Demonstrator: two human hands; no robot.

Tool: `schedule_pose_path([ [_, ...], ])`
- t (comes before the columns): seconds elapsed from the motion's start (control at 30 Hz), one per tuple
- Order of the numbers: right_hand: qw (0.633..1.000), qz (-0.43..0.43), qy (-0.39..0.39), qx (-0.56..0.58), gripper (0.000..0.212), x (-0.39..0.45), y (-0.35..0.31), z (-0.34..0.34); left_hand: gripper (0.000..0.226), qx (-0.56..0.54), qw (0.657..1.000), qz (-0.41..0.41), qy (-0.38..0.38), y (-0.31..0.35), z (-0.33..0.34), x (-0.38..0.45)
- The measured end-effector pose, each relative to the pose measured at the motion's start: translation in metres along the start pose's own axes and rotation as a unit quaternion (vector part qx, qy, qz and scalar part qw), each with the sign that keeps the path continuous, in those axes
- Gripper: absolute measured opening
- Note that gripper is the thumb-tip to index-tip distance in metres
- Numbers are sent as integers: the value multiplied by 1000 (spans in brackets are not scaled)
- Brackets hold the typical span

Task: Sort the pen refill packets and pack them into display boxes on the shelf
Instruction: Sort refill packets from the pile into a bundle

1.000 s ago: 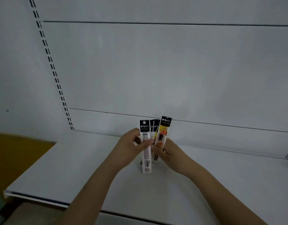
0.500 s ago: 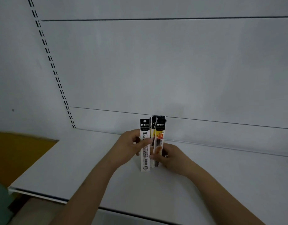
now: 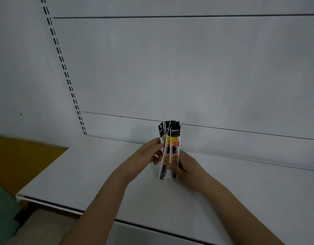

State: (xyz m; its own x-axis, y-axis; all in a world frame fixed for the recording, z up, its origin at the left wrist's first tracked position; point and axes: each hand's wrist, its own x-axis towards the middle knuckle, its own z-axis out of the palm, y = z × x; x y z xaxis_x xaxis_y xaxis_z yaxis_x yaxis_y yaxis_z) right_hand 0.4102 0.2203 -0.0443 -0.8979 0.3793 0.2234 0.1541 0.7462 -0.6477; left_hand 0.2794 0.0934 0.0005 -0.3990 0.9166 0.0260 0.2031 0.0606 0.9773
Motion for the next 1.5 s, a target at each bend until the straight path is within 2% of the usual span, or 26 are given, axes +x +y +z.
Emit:
schedule_pose_path([
  [0.03,1000,-2,-3,-4,5,2,3,2,15,14,1000,5,-17,0,2,1],
  [0.1,1000,-3,-6,-4,8,3,5,6,12,59,997,29,-26,0,7,2],
  [0.23,1000,10,-24,9,29,-1,0,12,6,111,986,69,107,2,15,11],
  [0.37,997,74,15,-34,62,-4,-9,14,18,125,978,66,151,1,22,15],
  [0.43,995,88,20,-39,58,-4,-13,15,23,121,980,62,146,3,25,13],
  [0.53,996,87,13,-21,32,-4,-9,15,25,120,984,59,115,8,21,13],
  [0.6,996,92,1,12,23,-4,-4,11,28,133,986,57,82,11,15,12],
  [0.73,993,81,-45,76,30,-5,-3,5,25,139,988,57,37,21,8,12],
  [0.87,994,73,-48,62,37,-7,-3,6,22,142,988,62,21,26,9,15],
  [0.97,994,58,-50,79,47,-9,-5,1,36,114,992,59,-15,31,7,13],
  [1.07,995,50,-45,79,36,-10,-3,-2,42,81,994,57,-51,34,4,12],
  [1.23,995,52,-27,75,41,-9,1,-3,6,155,986,52,-35,37,0,11],
  [1.37,997,45,-25,64,24,-7,1,-4,16,185,981,48,-42,37,-5,8],
  [1.43,997,42,-28,65,28,-6,1,-5,18,197,978,48,-57,39,-8,6],
  [1.5,997,50,-23,54,36,-4,4,-4,23,220,973,49,-41,41,-13,5],
])
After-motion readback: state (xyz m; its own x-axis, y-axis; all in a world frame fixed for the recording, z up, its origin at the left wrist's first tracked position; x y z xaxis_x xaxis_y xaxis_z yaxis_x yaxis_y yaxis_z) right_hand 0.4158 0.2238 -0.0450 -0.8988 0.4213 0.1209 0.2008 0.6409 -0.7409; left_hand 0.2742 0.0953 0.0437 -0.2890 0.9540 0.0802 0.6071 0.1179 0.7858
